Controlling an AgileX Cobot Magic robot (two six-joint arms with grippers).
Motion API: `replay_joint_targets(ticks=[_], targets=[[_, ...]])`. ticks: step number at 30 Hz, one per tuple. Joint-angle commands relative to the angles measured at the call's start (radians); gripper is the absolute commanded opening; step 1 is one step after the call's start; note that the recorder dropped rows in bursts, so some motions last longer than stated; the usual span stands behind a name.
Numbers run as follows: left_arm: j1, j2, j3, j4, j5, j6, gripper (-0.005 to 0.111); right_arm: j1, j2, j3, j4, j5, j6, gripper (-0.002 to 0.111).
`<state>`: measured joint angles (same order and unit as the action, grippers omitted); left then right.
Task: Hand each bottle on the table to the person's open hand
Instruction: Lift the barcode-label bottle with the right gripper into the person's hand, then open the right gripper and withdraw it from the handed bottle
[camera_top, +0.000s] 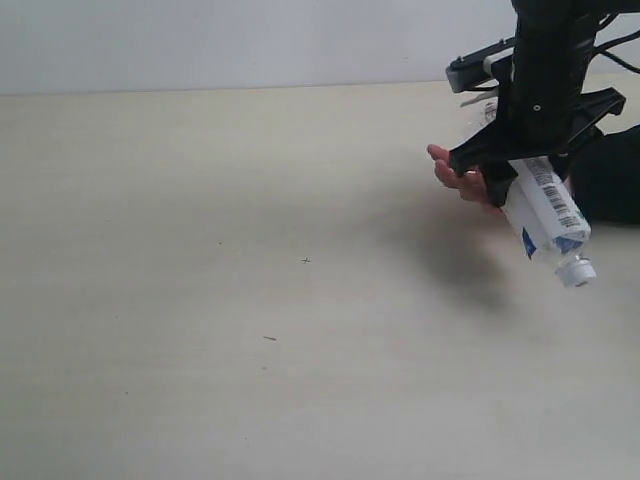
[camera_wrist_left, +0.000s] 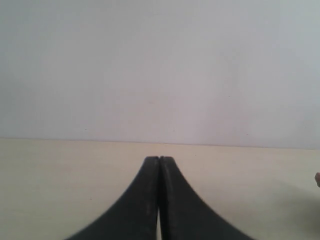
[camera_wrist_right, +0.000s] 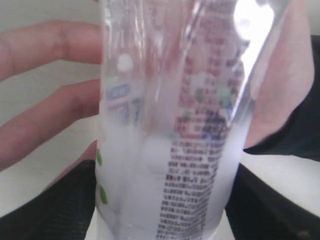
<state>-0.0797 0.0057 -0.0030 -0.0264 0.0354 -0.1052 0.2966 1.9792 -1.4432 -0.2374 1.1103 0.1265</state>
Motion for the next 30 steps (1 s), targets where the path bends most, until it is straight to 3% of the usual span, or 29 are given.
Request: replay_joint_targets(ticks=[1, 30], targets=[[0.003, -0.006, 0.003, -0.004, -0.002, -0.003, 0.000, -0.005, 0.038, -0.026, -0.026, -0.019, 0.000, 0.000], [0.003, -0.006, 0.003, -0.004, -0.002, -0.003, 0.000, -0.005, 0.063, -0.110, -0.082, -0.130, 0.015, 0.003]])
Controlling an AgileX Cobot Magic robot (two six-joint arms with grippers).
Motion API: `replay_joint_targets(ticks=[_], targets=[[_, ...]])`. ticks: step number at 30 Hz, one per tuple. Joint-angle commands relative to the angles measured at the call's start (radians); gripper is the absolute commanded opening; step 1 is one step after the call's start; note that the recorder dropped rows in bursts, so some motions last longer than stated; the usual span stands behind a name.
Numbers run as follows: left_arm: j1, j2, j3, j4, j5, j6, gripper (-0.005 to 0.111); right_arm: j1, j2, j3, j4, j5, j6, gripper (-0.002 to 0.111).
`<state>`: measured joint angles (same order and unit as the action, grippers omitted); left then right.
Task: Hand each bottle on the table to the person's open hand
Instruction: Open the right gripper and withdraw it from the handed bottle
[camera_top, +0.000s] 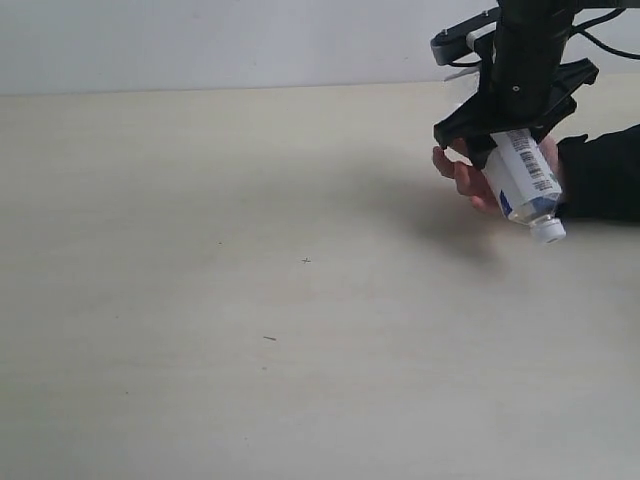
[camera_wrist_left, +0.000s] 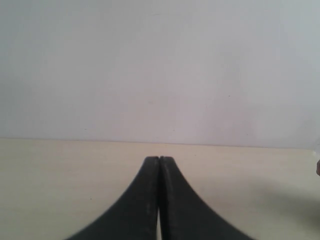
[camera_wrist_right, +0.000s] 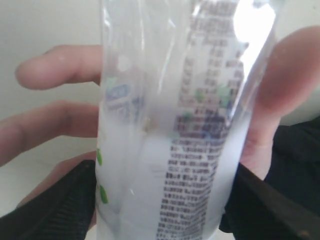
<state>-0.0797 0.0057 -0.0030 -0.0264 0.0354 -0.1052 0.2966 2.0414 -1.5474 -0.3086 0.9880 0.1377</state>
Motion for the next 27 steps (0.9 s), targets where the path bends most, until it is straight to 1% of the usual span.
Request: replay_joint_targets(ticks=[1, 2, 3, 4, 5, 6, 10, 12, 14, 20, 27], targets=[[0.003, -0.006, 0.003, -0.004, -0.002, -0.003, 0.000, -0.005, 0.001, -0.006, -0.010, -0.010, 0.013, 0.008], [0.003, -0.006, 0.003, -0.004, -0.002, -0.003, 0.000, -0.005, 0.001, -0.006, -0.010, -0.010, 0.016, 0.010], [0.003, -0.006, 0.003, -0.004, -0.002, -0.003, 0.000, -0.005, 0.001, -0.006, -0.013, -0.010, 0.029, 0.017], [0.003, -0.006, 0.003, -0.004, -0.002, -0.003, 0.000, -0.005, 0.001, -0.006, -0.013, -0.010, 0.036, 0.020], [0.003, -0.006, 0.003, -0.004, -0.002, -0.003, 0.000, -0.005, 0.001, -0.006, -0.014, -0.010, 0.042, 0.030], [0.003, -0.006, 0.003, -0.004, -0.002, -0.003, 0.000, -0.005, 0.001, -0.006, -0.014, -0.010, 0.042, 0.036], [0.003, -0.006, 0.003, -0.004, -0.002, -0.003, 0.000, -0.005, 0.001, -0.006, -0.006, 0.005, 0.007, 0.077], [0.003, -0.006, 0.003, -0.004, -0.002, -0.003, 0.000, -0.005, 0.001, -0.006, -0.003, 0.011, -0.007, 0.088], [0.003, -0.006, 0.003, -0.004, -0.002, -0.003, 0.000, -0.005, 0.001, -0.006, -0.005, 0.009, -0.007, 0.092], [0.003, -0.006, 0.003, -0.004, -0.002, -0.003, 0.000, -0.005, -0.022, -0.006, -0.013, 0.011, -0.007, 0.092], [0.003, -0.006, 0.003, -0.004, -0.002, -0.003, 0.000, -0.005, -0.165, -0.001, 0.009, 0.093, -0.007, 0.092]])
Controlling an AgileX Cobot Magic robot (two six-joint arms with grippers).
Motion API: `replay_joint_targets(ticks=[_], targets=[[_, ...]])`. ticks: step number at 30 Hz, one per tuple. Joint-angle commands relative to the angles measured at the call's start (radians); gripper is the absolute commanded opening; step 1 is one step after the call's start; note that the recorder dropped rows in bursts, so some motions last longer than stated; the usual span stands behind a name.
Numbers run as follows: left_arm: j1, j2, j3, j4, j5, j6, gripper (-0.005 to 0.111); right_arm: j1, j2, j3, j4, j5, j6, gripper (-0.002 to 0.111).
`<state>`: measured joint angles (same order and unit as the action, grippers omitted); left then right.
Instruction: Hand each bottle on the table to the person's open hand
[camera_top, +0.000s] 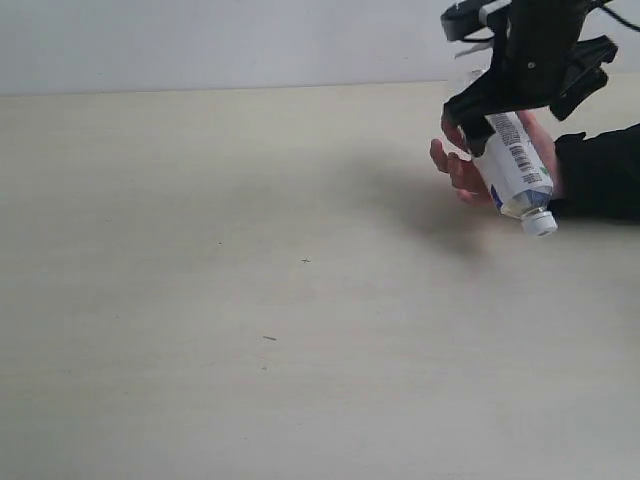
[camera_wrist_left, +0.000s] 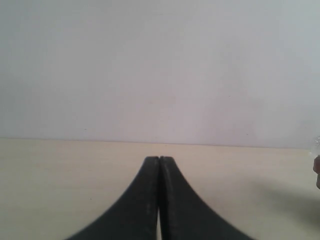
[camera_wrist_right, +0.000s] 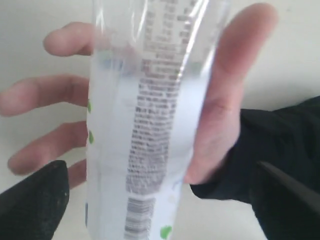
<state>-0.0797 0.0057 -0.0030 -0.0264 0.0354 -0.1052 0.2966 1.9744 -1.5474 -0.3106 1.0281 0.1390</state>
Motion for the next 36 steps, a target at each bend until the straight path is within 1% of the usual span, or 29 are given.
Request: replay_joint_targets(ticks=[1, 3, 4, 6, 8, 9, 11, 15, 19, 21, 22, 25, 27, 29, 33, 35, 36], targets=[[0.003, -0.006, 0.003, -0.004, -0.002, -0.003, 0.000, -0.005, -0.129, 0.013, 0.023, 0.057, -0.008, 0.090], [0.003, -0.006, 0.003, -0.004, -0.002, -0.003, 0.000, -0.005, -0.206, 0.074, 0.047, 0.027, -0.008, 0.081], [0.003, -0.006, 0.003, -0.004, -0.002, -0.003, 0.000, -0.005, -0.254, 0.120, 0.068, -0.012, -0.008, 0.071], [0.003, -0.006, 0.003, -0.004, -0.002, -0.003, 0.000, -0.005, -0.356, 0.222, 0.093, -0.124, -0.008, 0.046], [0.003, -0.006, 0.003, -0.004, -0.002, -0.003, 0.000, -0.005, -0.487, 0.343, 0.097, -0.232, 0.016, 0.011], [0.003, -0.006, 0.003, -0.004, -0.002, -0.003, 0.000, -0.005, -0.542, 0.392, 0.097, -0.267, 0.038, 0.001], [0.003, -0.006, 0.003, -0.004, -0.002, -0.003, 0.000, -0.005, -0.672, 0.507, 0.089, -0.320, 0.049, 0.002], [0.003, -0.006, 0.003, -0.004, -0.002, -0.003, 0.000, -0.005, -0.894, 0.693, 0.082, -0.333, 0.042, 0.000], [0.003, -0.006, 0.003, -0.004, -0.002, -0.003, 0.000, -0.005, -1.148, 0.901, 0.118, -0.379, 0.026, 0.000], [0.003, -0.006, 0.003, -0.004, -0.002, -0.003, 0.000, -0.005, -1.258, 0.982, 0.133, -0.431, 0.024, 0.000], [0.003, -0.006, 0.003, -0.004, -0.002, -0.003, 0.000, -0.005, -1.342, 1.014, 0.165, -0.498, 0.037, 0.000], [0.003, -0.006, 0.003, -0.004, -0.002, -0.003, 0.000, -0.005, -1.496, 1.086, 0.218, -0.617, 0.045, 0.000], [0.003, -0.006, 0.003, -0.004, -0.002, -0.003, 0.000, -0.005, -1.561, 1.113, 0.218, -0.647, 0.047, 0.000], [0.003, -0.006, 0.003, -0.004, -0.002, -0.003, 0.000, -0.005, -1.621, 1.121, 0.216, -0.606, 0.036, 0.000], [0.003, -0.006, 0.003, -0.004, -0.002, -0.003, 0.000, -0.005, -1.695, 1.125, 0.198, -0.447, 0.030, 0.000], [0.003, -0.006, 0.003, -0.004, -0.002, -0.003, 0.000, -0.005, -1.702, 1.157, 0.198, -0.428, 0.030, 0.000], [0.003, -0.006, 0.003, -0.004, -0.002, -0.003, 0.000, -0.005, -1.702, 1.181, 0.198, -0.447, 0.030, 0.000]])
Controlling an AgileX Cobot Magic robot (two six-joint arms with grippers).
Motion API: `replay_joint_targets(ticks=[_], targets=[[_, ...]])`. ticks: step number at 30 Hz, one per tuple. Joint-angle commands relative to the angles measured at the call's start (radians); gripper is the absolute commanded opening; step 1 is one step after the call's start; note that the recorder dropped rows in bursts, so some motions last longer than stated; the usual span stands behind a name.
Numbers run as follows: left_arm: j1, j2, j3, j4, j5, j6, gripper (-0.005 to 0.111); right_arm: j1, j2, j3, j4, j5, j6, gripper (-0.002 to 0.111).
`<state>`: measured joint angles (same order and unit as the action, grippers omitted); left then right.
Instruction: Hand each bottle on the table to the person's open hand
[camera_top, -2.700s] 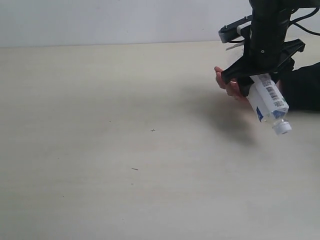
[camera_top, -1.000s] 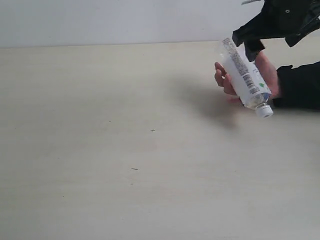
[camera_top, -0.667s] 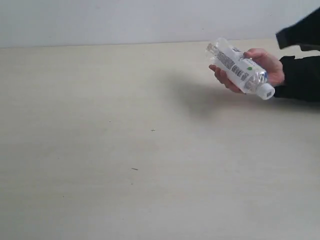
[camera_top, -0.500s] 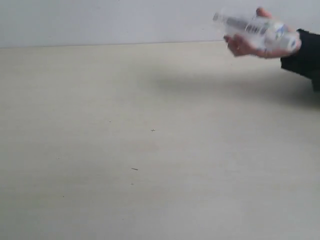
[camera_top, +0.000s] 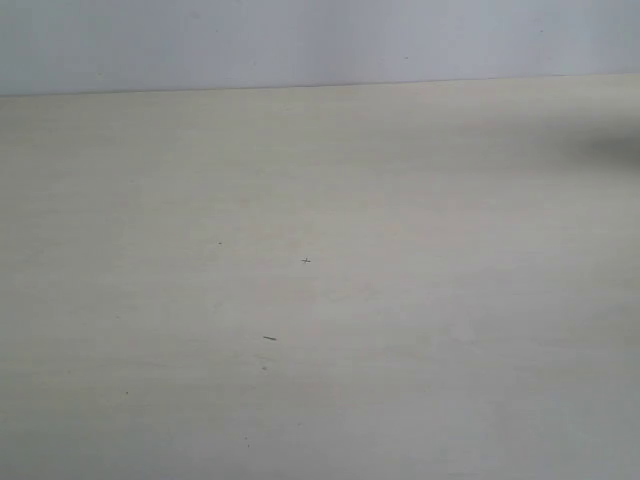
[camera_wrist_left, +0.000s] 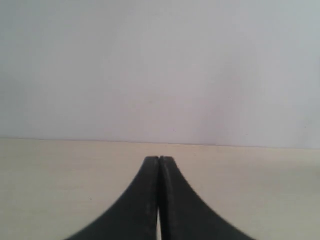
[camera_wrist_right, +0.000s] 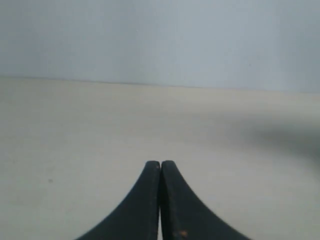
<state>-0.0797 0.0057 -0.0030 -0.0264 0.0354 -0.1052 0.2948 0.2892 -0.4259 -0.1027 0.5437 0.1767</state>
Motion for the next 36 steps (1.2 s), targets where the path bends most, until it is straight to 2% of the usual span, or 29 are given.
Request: replay_joint_targets(ticks=[1, 27, 33, 35, 36], targets=[[0.003, -0.006, 0.003, -0.004, -0.002, -0.003, 0.000, -0.004, -0.017, 0.082, -0.010, 0.012, -0.008, 0.000], [0.003, -0.006, 0.003, -0.004, -0.002, -0.003, 0.000, -0.004, -0.017, 0.110, 0.006, -0.015, -0.008, 0.000], [0.003, -0.006, 0.003, -0.004, -0.002, -0.003, 0.000, -0.040, -0.160, 0.110, -0.014, -0.030, -0.020, 0.000], [0.003, -0.006, 0.003, -0.004, -0.002, -0.003, 0.000, -0.077, -0.245, 0.125, -0.006, -0.108, -0.008, 0.000], [0.003, -0.006, 0.003, -0.004, -0.002, -0.003, 0.000, -0.111, -0.289, 0.175, -0.006, -0.242, 0.007, 0.000]])
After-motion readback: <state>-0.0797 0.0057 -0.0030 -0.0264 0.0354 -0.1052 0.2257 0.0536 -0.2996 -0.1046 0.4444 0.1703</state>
